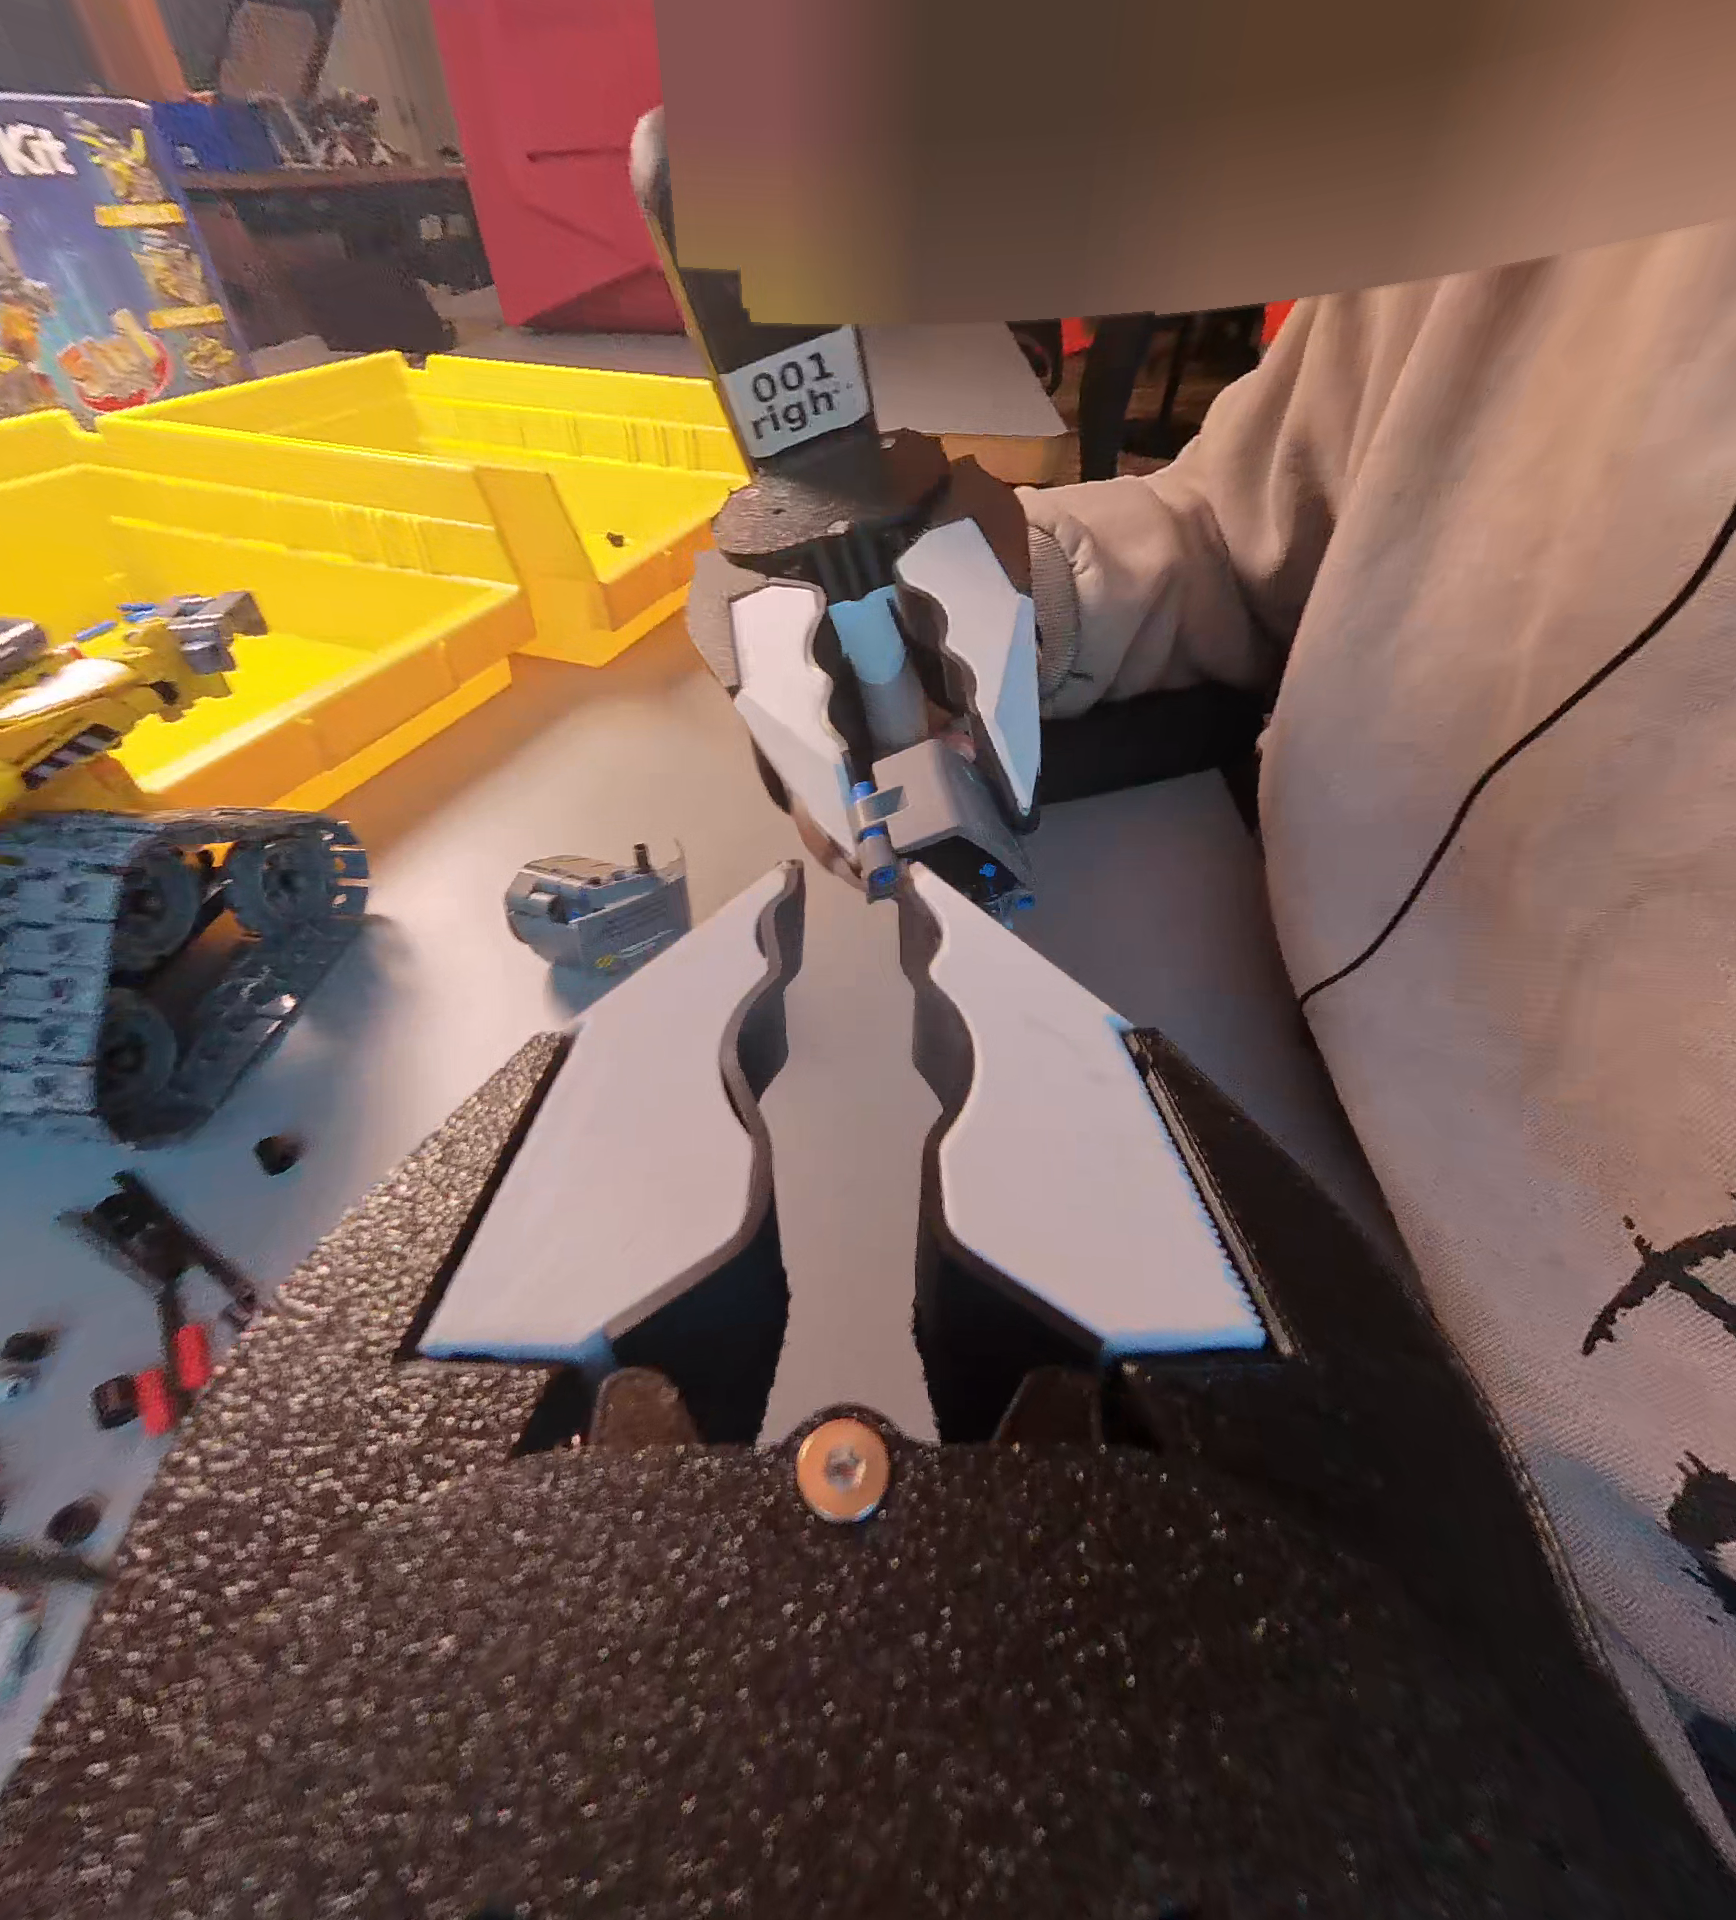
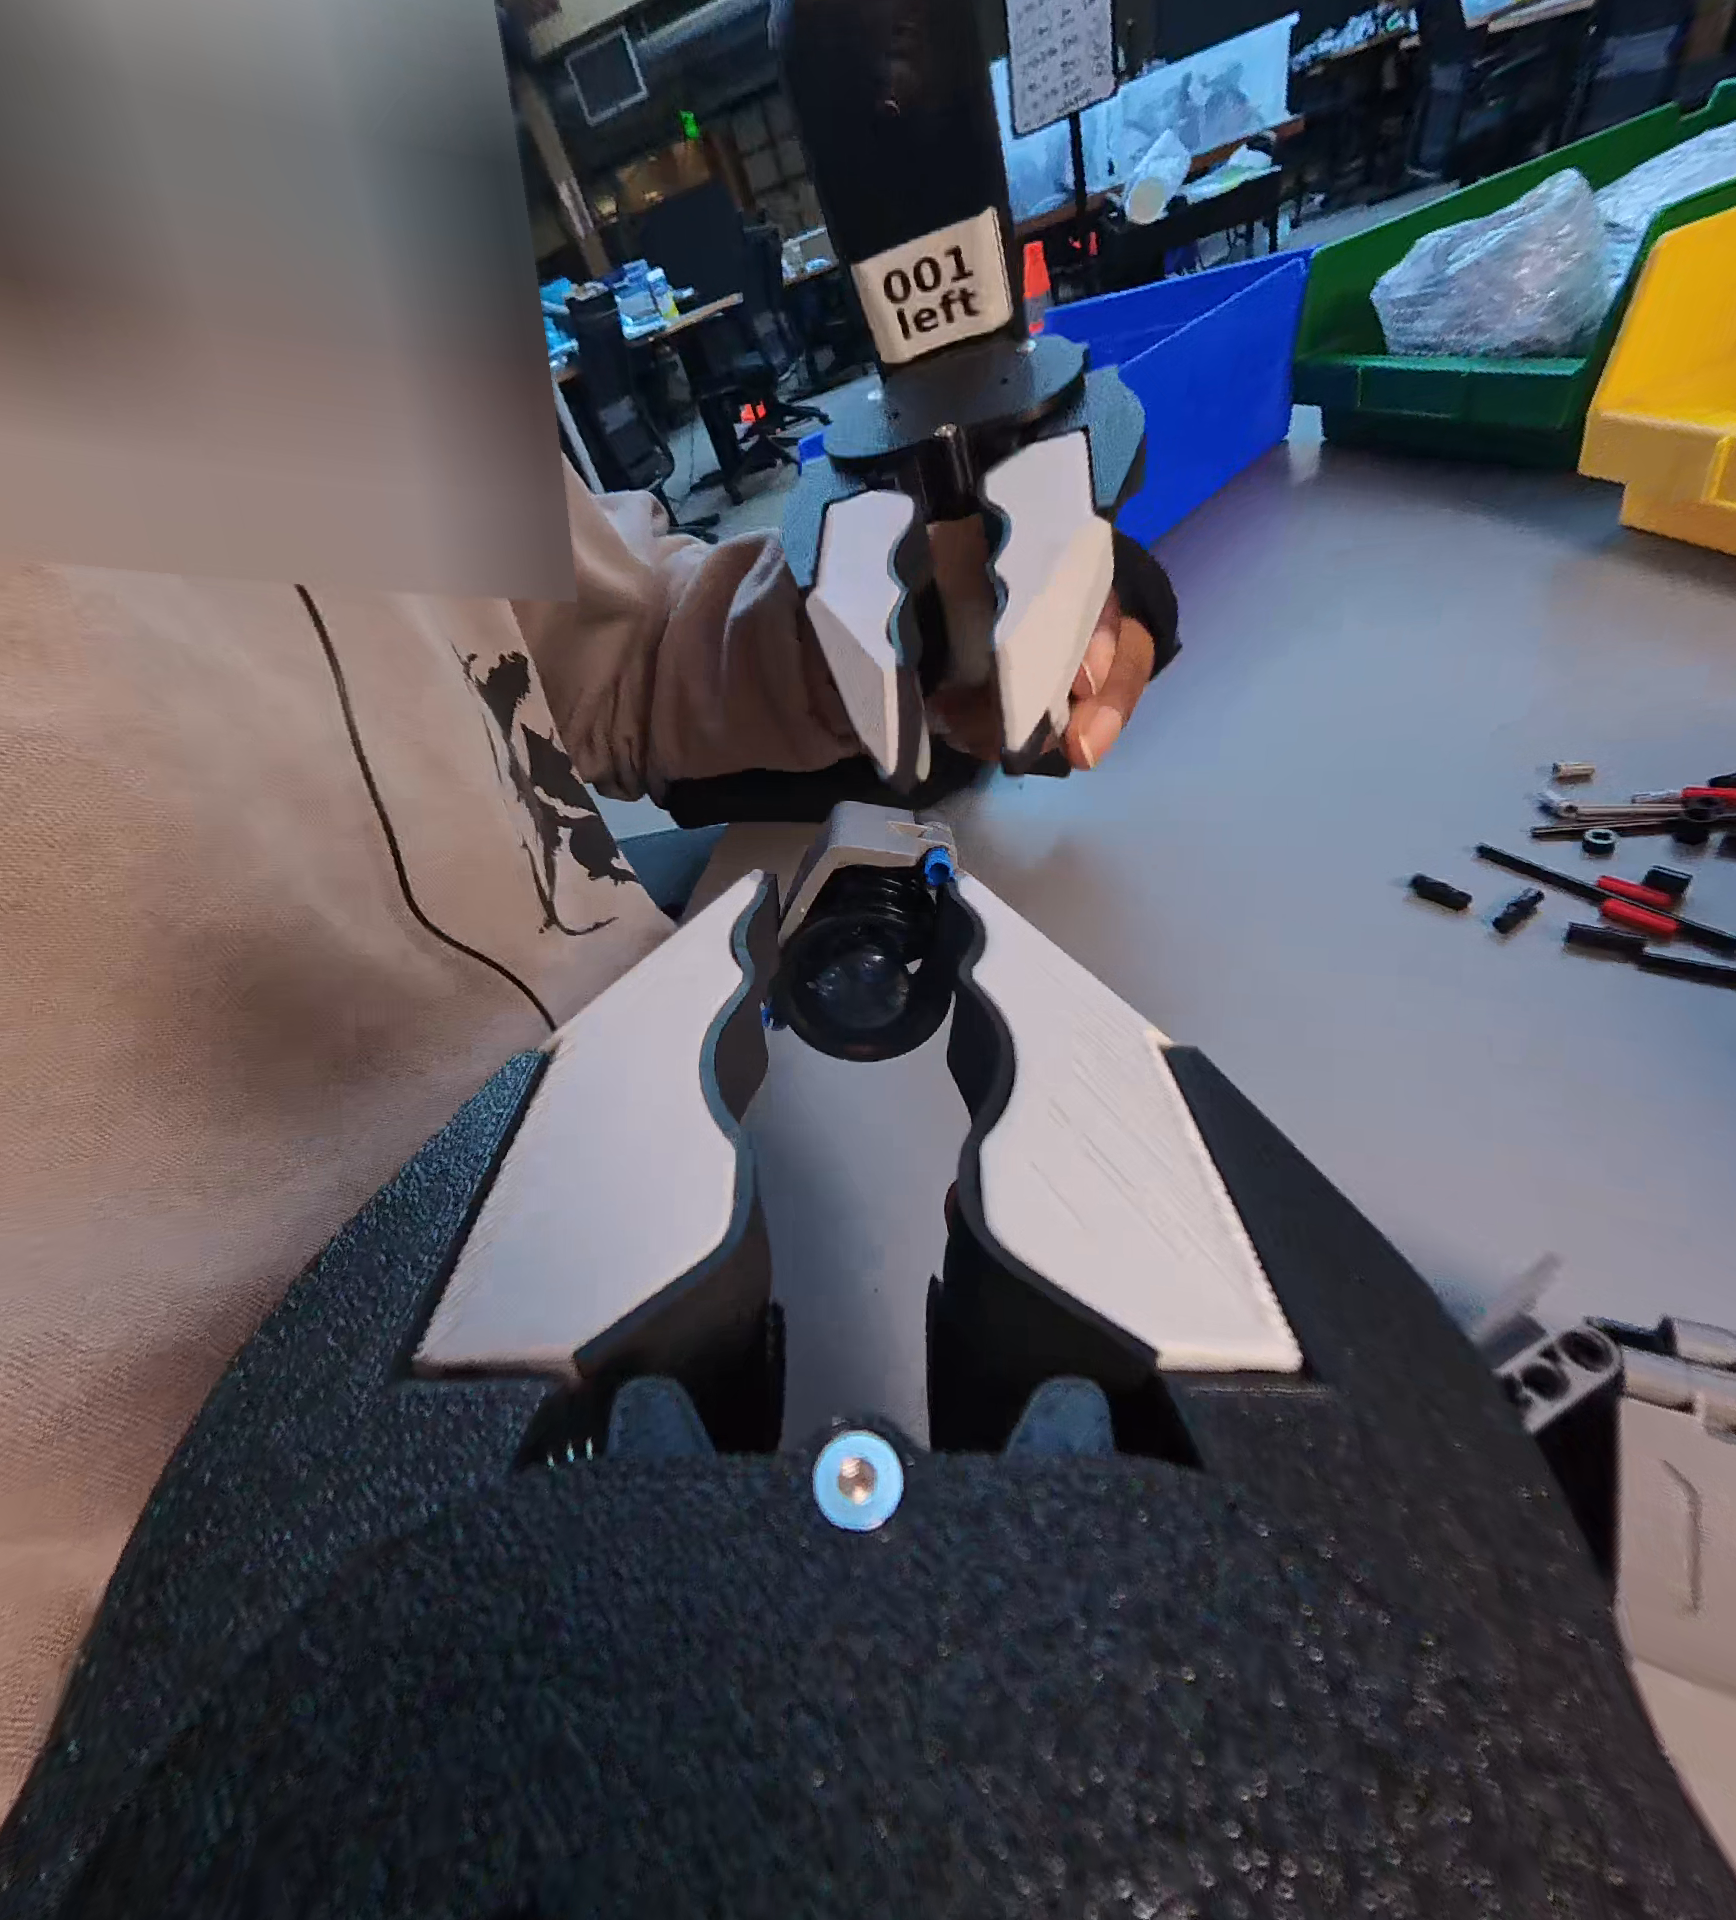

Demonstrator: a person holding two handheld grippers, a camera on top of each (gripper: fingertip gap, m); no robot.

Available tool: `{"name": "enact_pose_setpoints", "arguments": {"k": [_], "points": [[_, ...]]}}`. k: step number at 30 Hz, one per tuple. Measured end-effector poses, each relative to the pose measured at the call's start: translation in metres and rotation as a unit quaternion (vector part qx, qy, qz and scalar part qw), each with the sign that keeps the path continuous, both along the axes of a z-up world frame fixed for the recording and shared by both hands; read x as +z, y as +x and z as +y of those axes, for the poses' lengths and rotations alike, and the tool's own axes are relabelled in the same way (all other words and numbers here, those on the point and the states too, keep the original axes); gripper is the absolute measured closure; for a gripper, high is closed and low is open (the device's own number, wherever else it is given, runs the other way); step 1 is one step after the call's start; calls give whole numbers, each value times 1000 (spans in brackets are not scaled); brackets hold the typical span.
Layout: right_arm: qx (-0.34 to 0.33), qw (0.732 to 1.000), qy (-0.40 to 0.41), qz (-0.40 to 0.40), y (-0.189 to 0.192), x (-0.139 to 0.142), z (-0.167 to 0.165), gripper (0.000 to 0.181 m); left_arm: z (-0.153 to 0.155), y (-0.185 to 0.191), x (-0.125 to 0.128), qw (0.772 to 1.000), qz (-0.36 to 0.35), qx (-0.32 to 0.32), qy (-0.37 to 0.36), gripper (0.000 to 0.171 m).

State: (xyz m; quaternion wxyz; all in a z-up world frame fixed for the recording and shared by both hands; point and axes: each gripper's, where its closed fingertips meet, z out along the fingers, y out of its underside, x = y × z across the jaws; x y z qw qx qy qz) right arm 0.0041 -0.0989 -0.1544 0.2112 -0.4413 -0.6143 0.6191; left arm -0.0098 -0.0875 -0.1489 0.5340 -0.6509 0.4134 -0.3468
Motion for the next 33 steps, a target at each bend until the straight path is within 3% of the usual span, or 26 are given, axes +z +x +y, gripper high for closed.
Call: {"name": "enact_pose_setpoints", "arguments": {"k": [10, 22, 24, 25, 26, 27, 30, 33], "points": [[38, 999, -8, -6, 4, 1, -17, 151, -16, 23, -4, 999, -2, -49, -18, 161], [24, 1000, 11, 14, 6, 6, -13, 153, -18, 17, 3, 999, -11, -33, -31, 166], [31, 999, 18, 18, 10, 7, -12, 154, -18, 14, 7, 999, -12, -35, -29, 167], [-7, 999, 38, 5, 13, -2, 7, 154, -19, -1, 27, 997, -66, -26, -22, 171], [-51, 999, 7, 11, 21, 1, 33, 154, -14, -30, 49, 993, -121, 1, -11, 171], [-56, 997, -35, 40, 28, 15, 41, 155, -10, -50, 53, 991, -131, 30, -6, 171], [-12, 999, 11, 42, 7, 14, 8, 154, -6, -20, 8, 999, -36, 24, -30, 171], [-6, 1000, 2, 31, 1, 9, 10, 153, -1, -14, 12, 999, -28, 15, -22, 171]]}}
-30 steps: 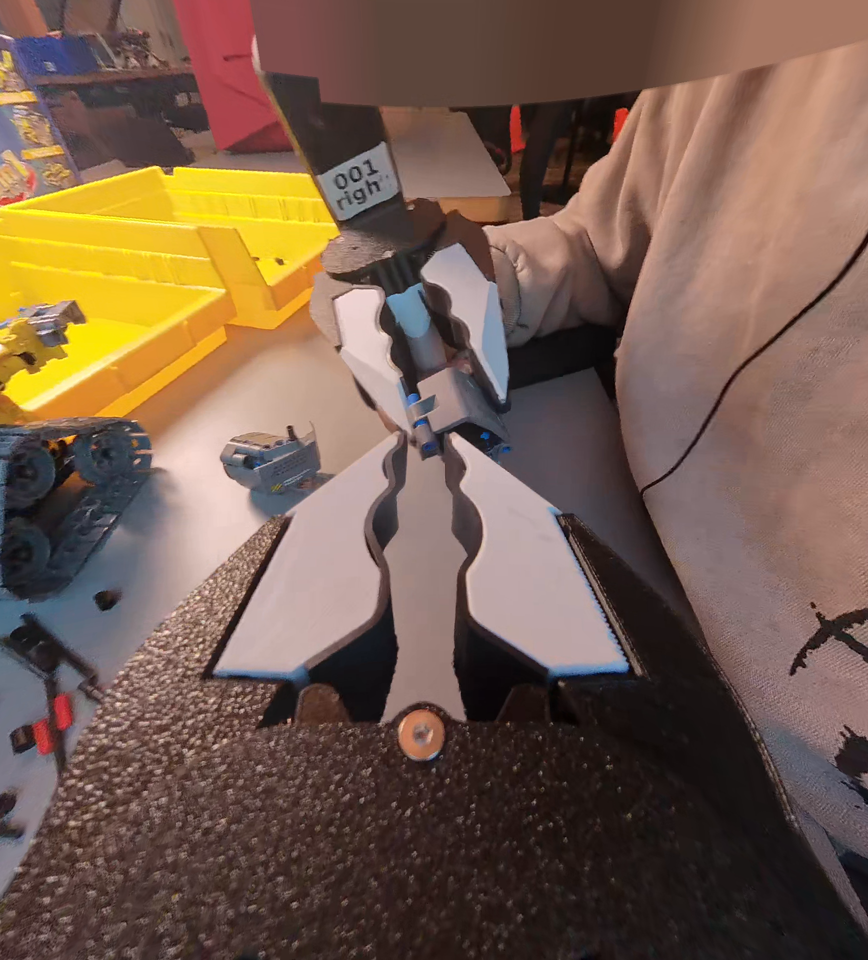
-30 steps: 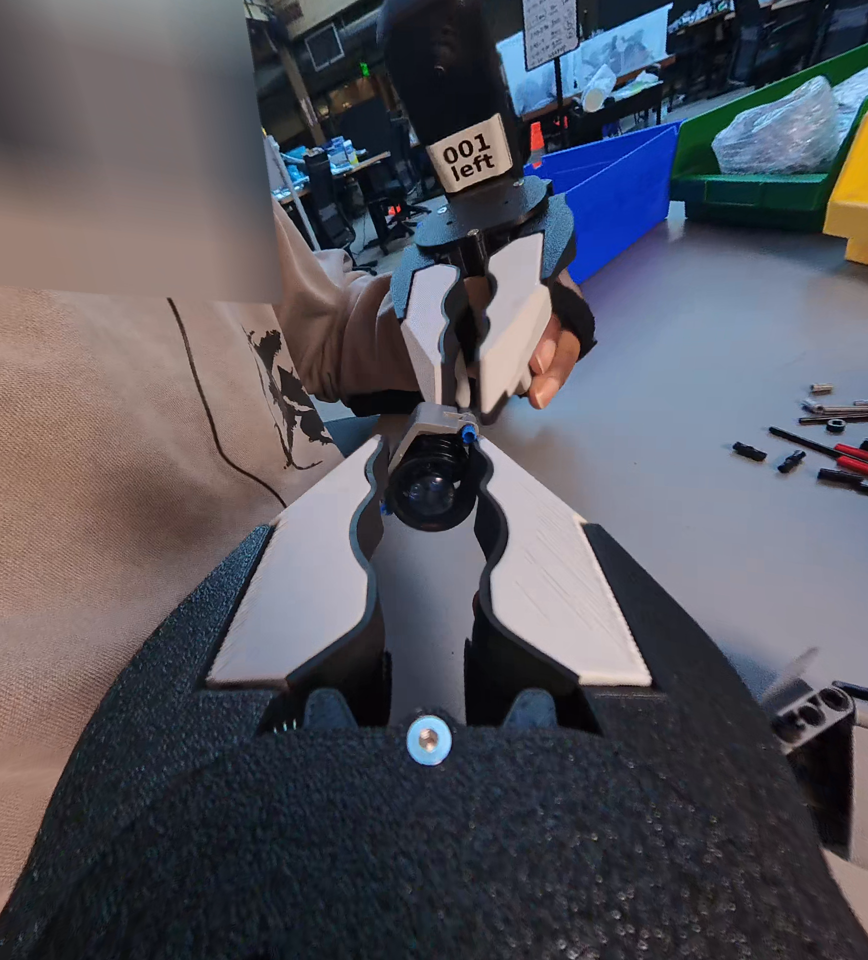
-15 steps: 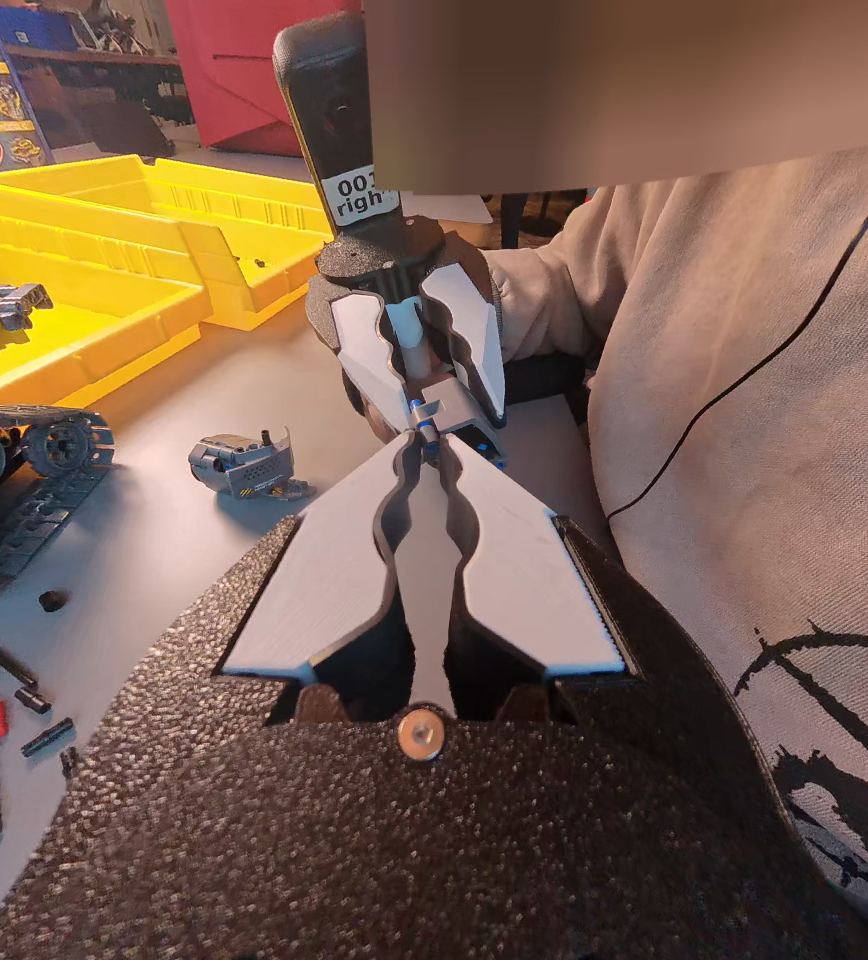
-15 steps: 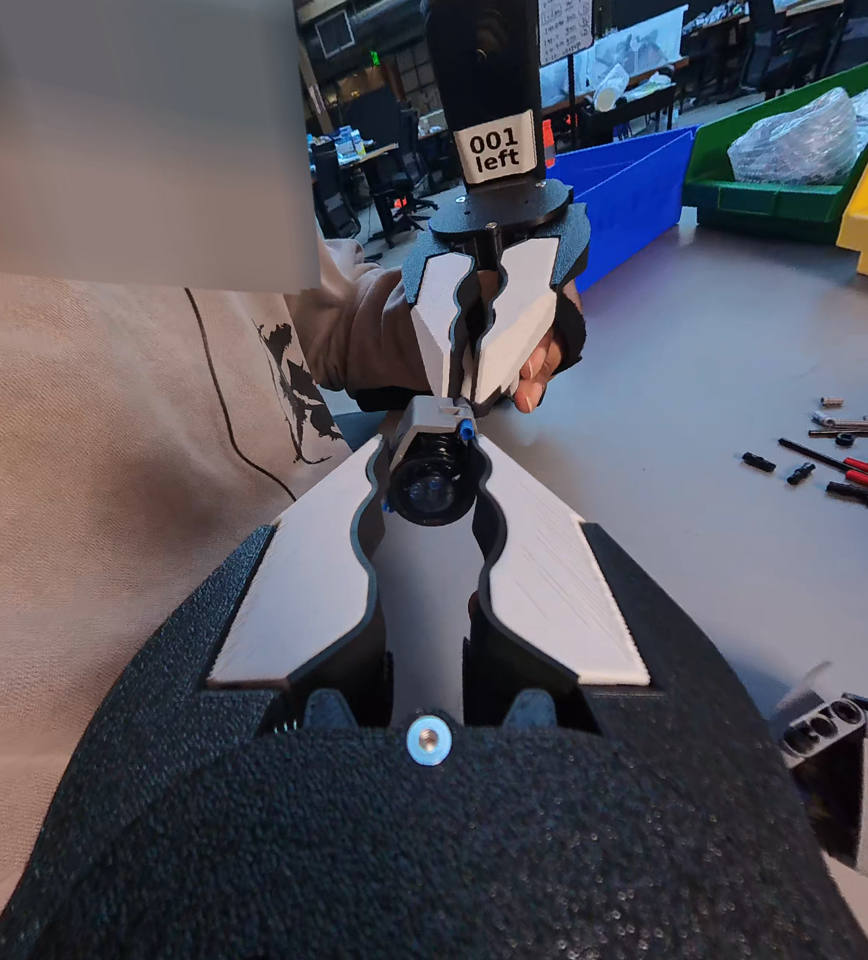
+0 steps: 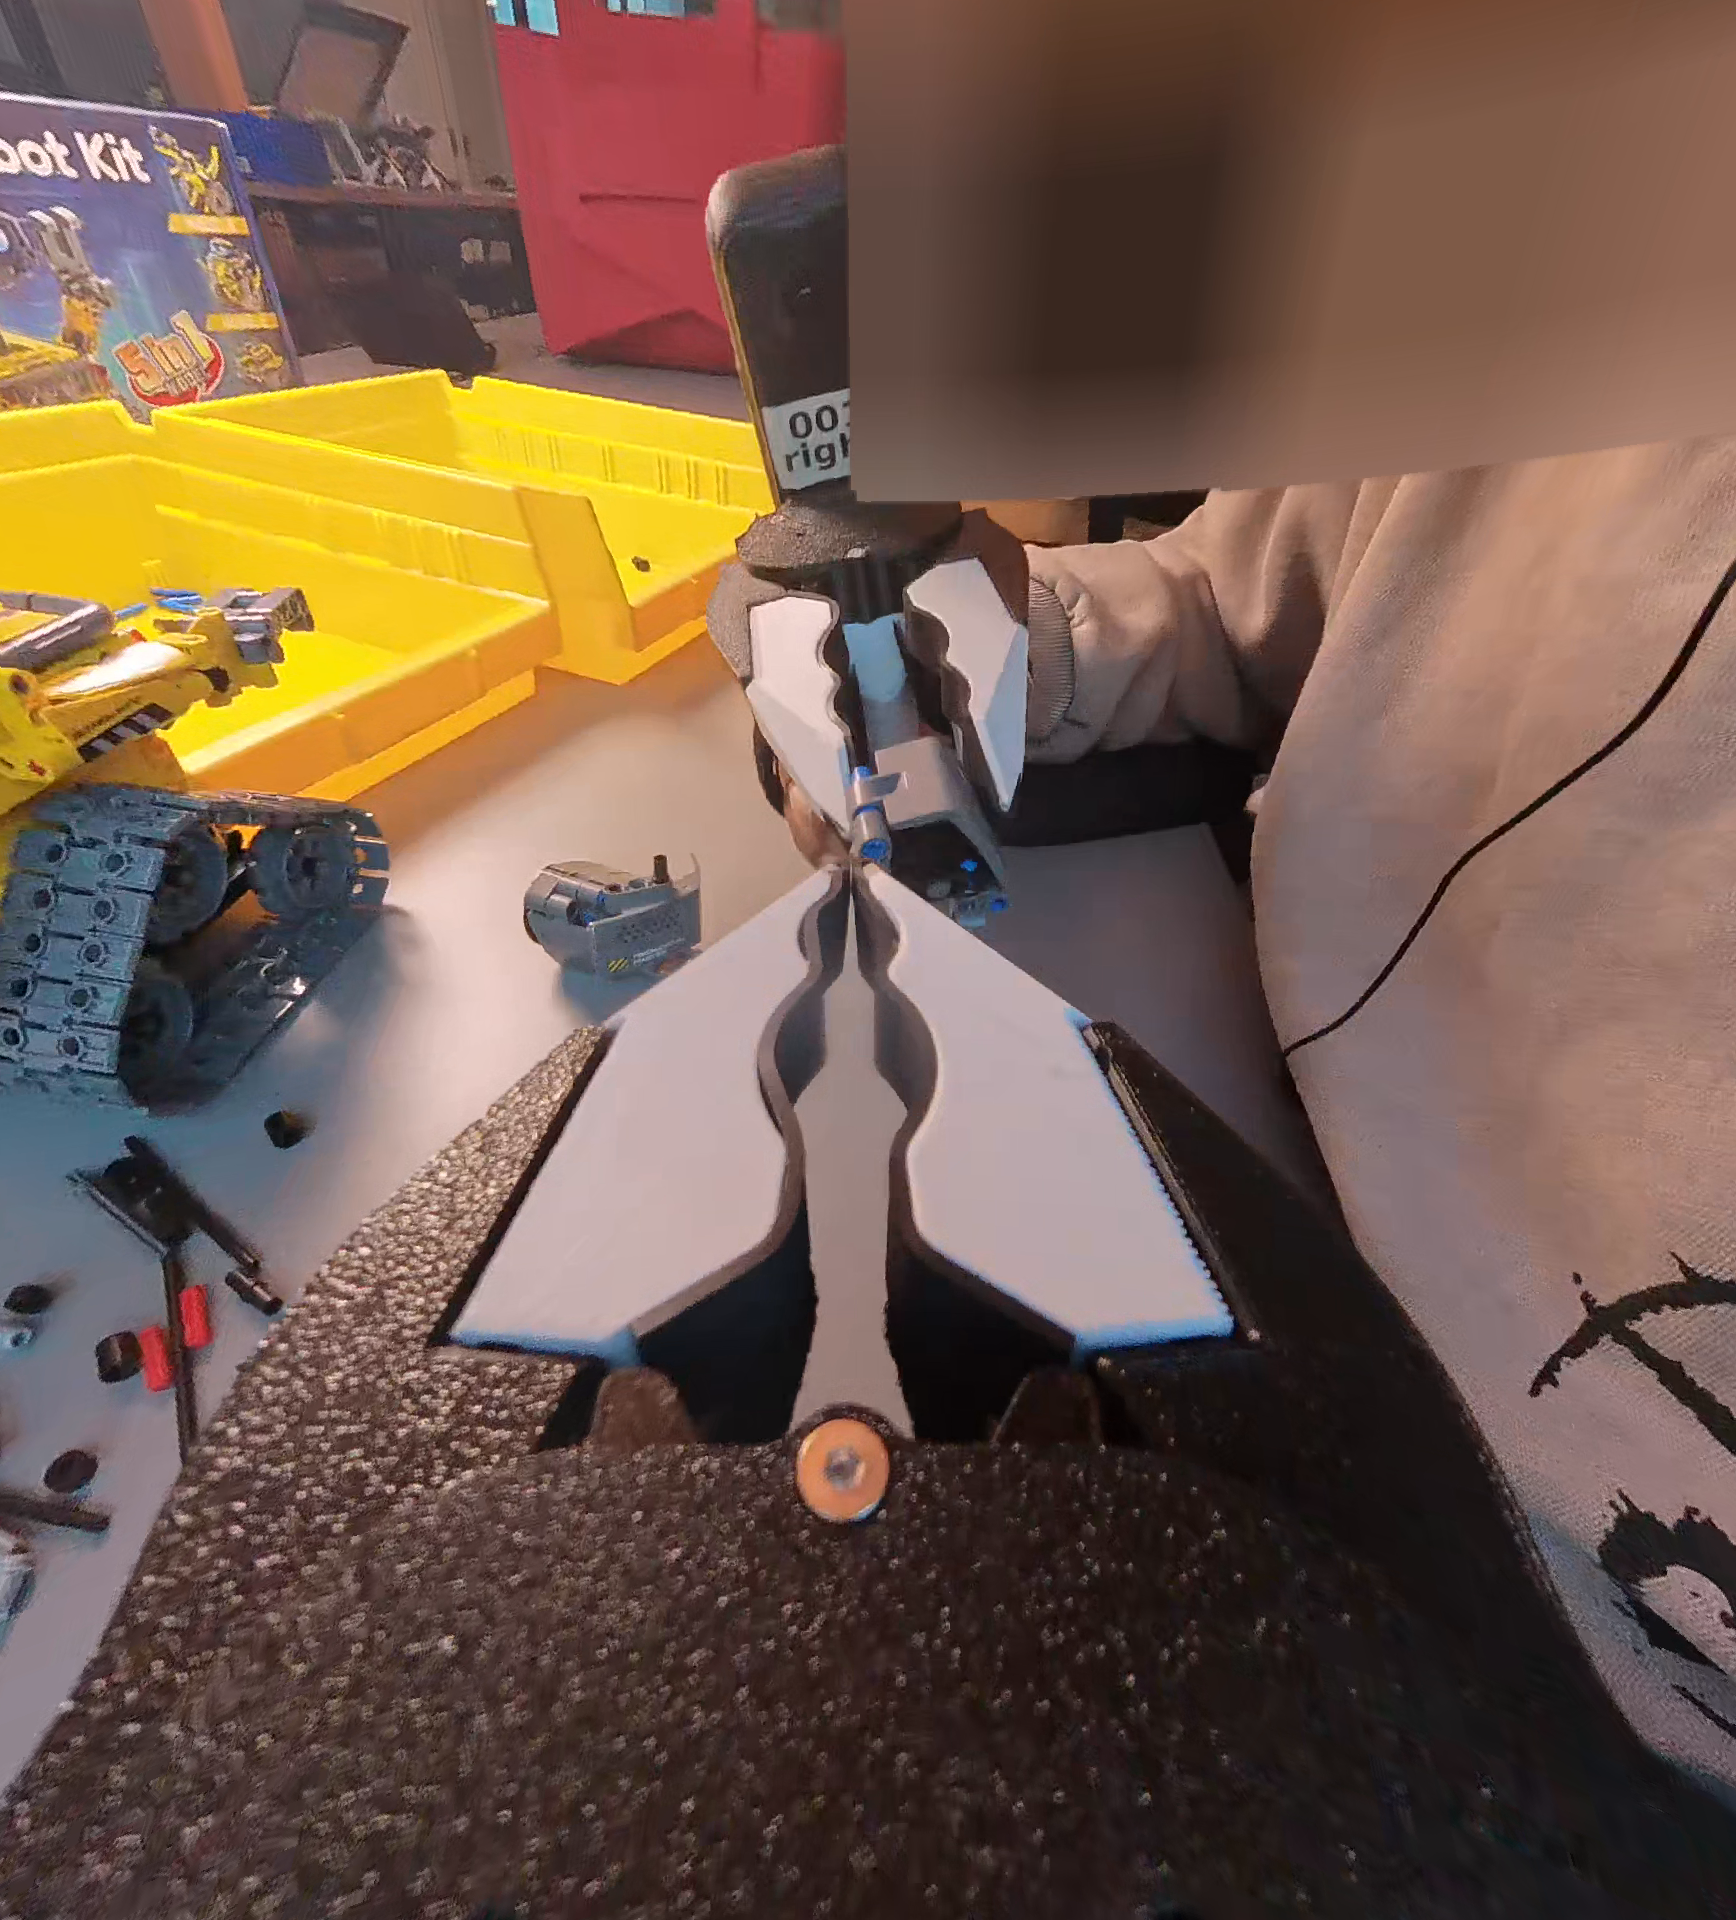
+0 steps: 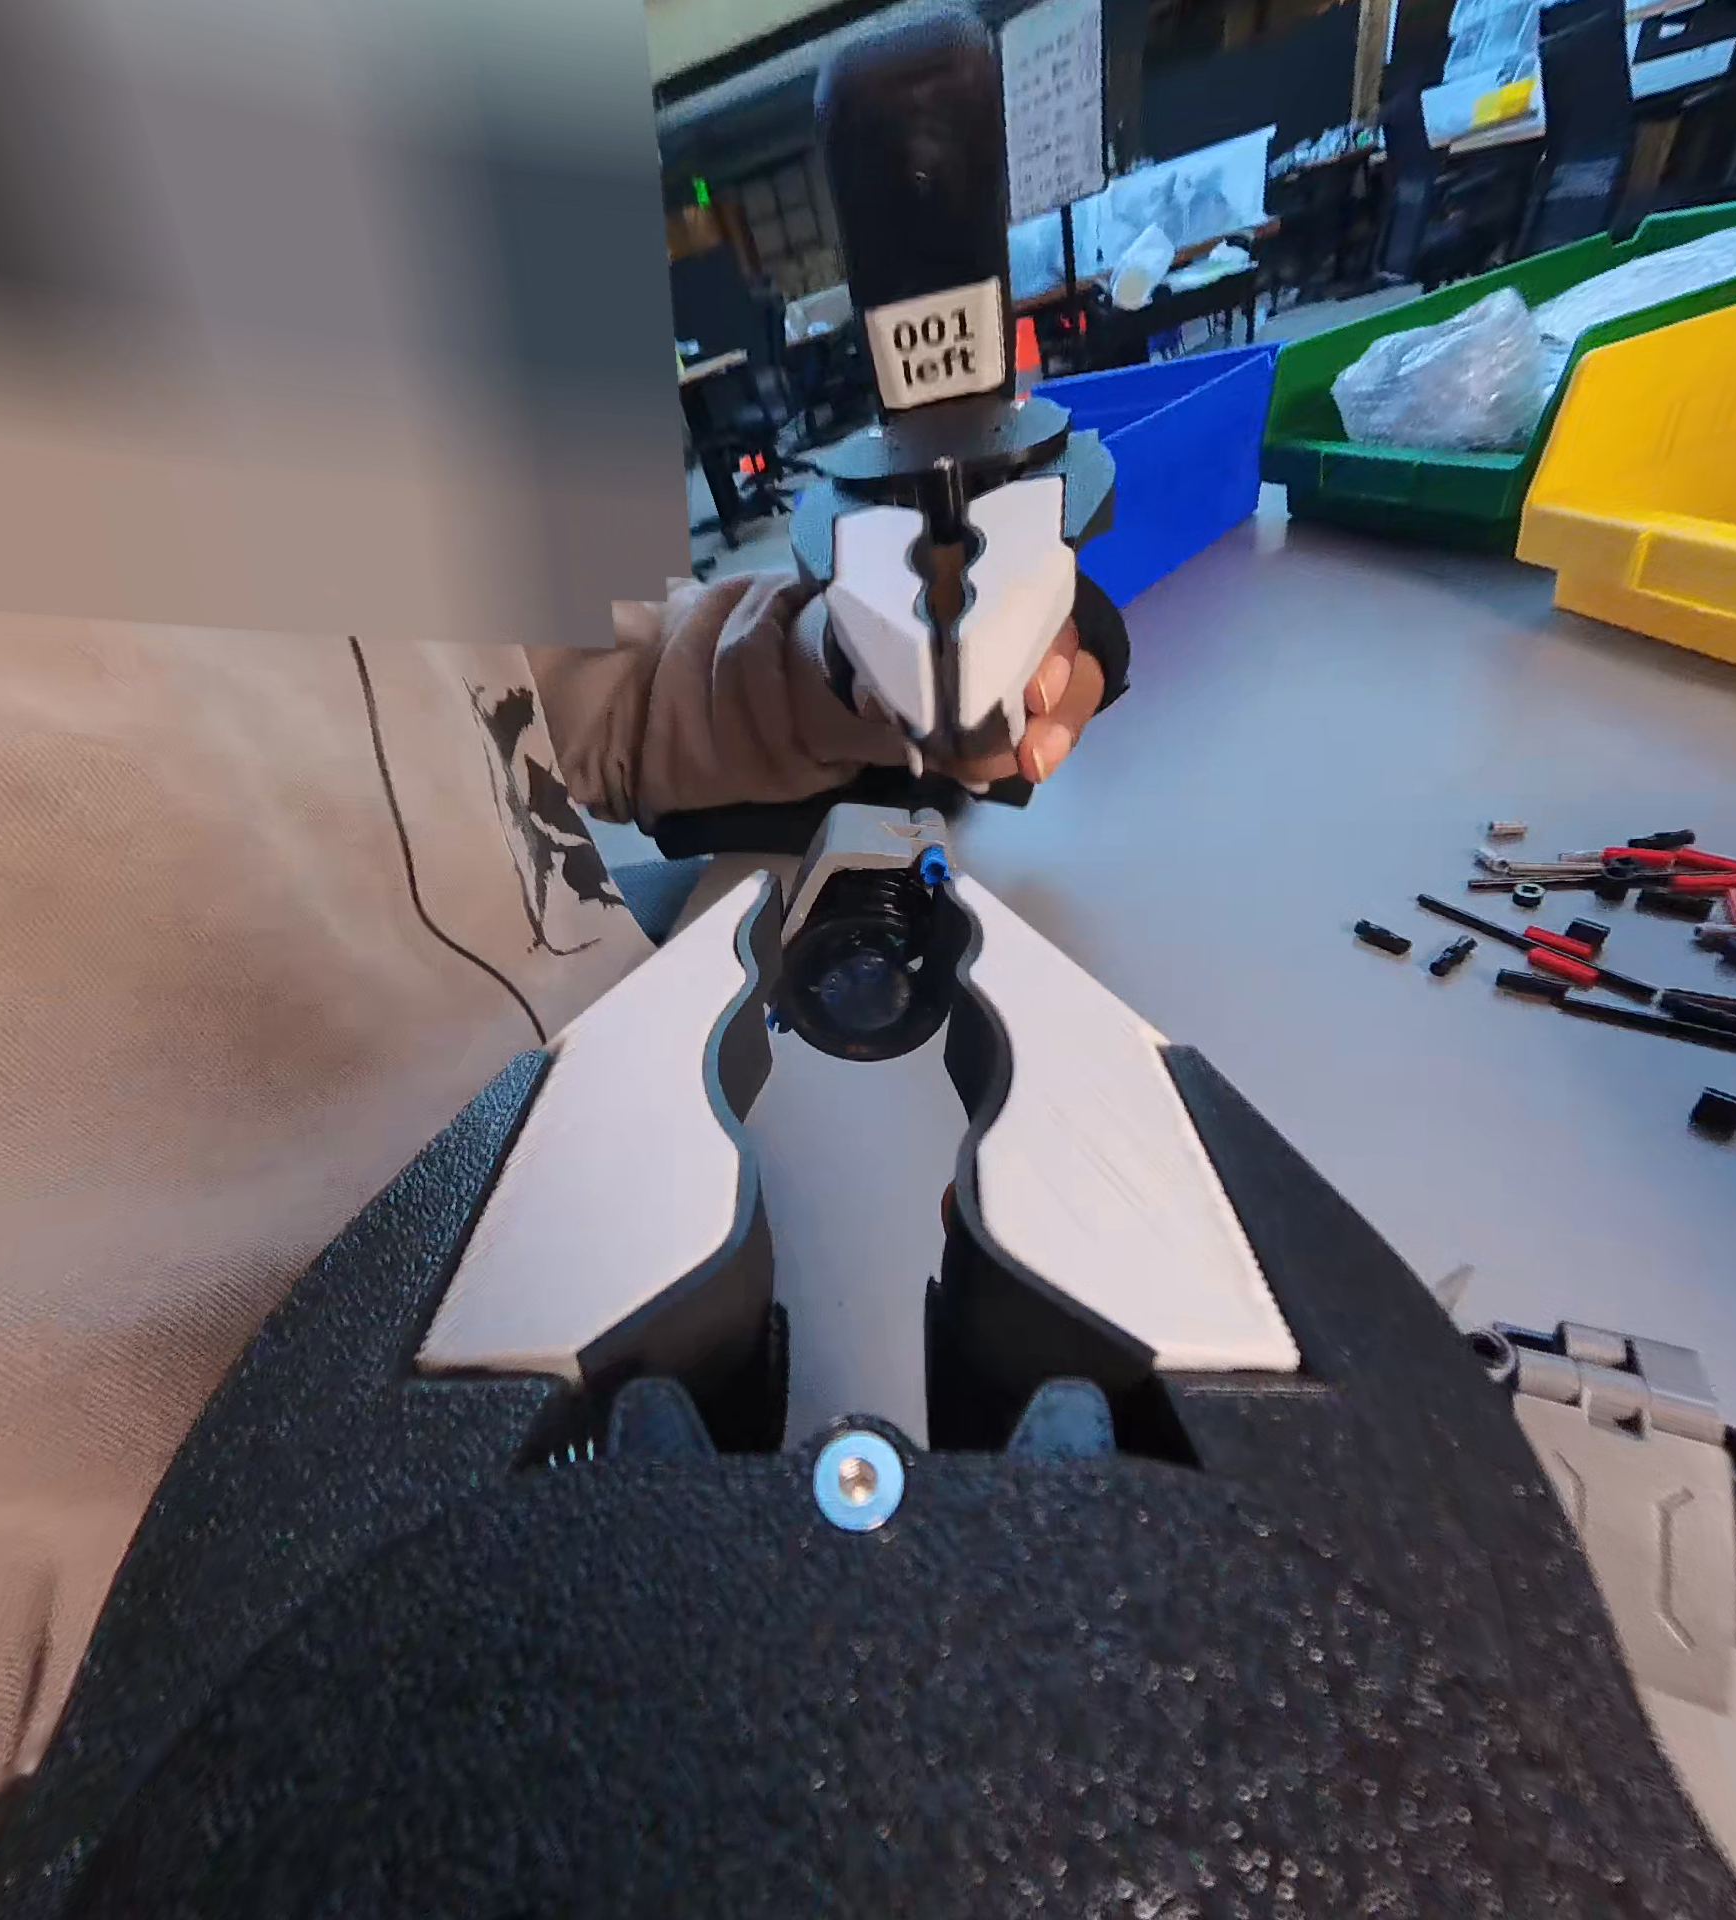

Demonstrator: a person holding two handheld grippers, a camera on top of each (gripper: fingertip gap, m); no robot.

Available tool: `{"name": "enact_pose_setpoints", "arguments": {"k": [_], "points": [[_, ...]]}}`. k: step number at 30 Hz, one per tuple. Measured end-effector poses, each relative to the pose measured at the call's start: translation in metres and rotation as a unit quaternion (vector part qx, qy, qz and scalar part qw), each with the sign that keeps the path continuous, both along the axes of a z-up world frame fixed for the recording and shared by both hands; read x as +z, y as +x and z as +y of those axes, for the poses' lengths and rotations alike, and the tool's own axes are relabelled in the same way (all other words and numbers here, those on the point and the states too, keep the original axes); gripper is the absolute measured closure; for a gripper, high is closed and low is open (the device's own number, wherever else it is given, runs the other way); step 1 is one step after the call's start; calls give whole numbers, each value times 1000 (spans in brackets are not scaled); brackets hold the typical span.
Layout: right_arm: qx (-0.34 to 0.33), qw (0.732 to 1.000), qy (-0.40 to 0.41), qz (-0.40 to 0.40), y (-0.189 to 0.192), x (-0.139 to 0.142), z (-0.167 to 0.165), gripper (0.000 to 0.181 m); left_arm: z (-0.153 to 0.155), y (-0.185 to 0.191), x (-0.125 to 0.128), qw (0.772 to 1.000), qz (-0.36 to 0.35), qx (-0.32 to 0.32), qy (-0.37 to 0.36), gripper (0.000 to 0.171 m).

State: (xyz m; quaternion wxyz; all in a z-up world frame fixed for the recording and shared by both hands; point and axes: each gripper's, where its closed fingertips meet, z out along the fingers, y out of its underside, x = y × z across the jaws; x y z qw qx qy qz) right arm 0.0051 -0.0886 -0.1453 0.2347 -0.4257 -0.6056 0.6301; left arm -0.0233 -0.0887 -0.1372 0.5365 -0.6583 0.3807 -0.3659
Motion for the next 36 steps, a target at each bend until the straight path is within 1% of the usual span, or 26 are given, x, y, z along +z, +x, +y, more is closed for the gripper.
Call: {"name": "enact_pose_setpoints", "arguments": {"k": [1, 2, 3, 5, 6, 7, 11, 13, 17, 20, 23, 26, 29, 30, 31, 33, 34, 35, 36], "points": [[2, 1000, -17, 3, 0, 3, 0, 153, 0, 2, -2, 1000, 0, -4, -3, 162], [4, 1000, -17, 4, -1, 2, -3, 152, -1, 5, -4, 1000, 0, -10, -7, 156], [4, 1000, -8, 3, -1, 0, -6, 152, -3, 9, -5, 1000, -1, -14, -10, 155], [15, 1000, -7, 7, -1, 0, -15, 152, -4, 16, -7, 1000, 3, -17, -9, 156], [13, 1000, -10, 12, 0, 2, -14, 152, -7, 18, -5, 1000, -3, -24, -5, 161], [11, 1000, -12, 12, -1, 3, -13, 152, -7, 20, -3, 1000, -7, -27, -7, 161], [33, 999, -6, 10, 1, 2, -24, 151, -17, 31, -7, 998, 1, -61, -17, 157], [34, 999, -8, 9, 1, 2, -25, 151, -17, 31, -6, 998, -9, -58, -21, 158], [52, 999, -13, -5, 4, -1, -30, 152, -23, 32, -8, 995, -22, -81, -46, 160], [50, 999, -8, -9, 4, -4, -27, 151, -20, 31, -5, 994, -41, -79, -58, 164], [36, 999, -4, -7, 2, -5, -24, 150, -16, 31, -7, 996, -32, -61, -48, 164], [-15, 1000, 10, -11, -5, -8, -10, 145, -4, 23, -9, 999, -10, -14, -34, 164], [-77, 996, 4, -40, -15, -14, 8, 138, 11, 12, -18, 998, 49, 50, -7, 164], [-100, 994, 7, -47, -18, -16, 12, 136, 16, 9, -21, 996, 59, 69, -9, 165], [-126, 990, 15, -62, -22, -19, 17, 133, 21, 5, -26, 993, 77, 89, -12, 165], [-187, 975, 65, -96, -28, -31, 31, 131, 30, -3, -34, 986, 112, 126, -10, 165], [-214, 965, 92, -120, -30, -39, 39, 133, 33, -4, -38, 983, 125, 135, -15, 165], [-230, 957, 104, -143, -31, -47, 43, 134, 37, -7, -45, 978, 146, 148, -19, 165], [-235, 953, 103, -164, -32, -54, 44, 140, 40, -9, -53, 972, 172, 159, -20, 165]]}}
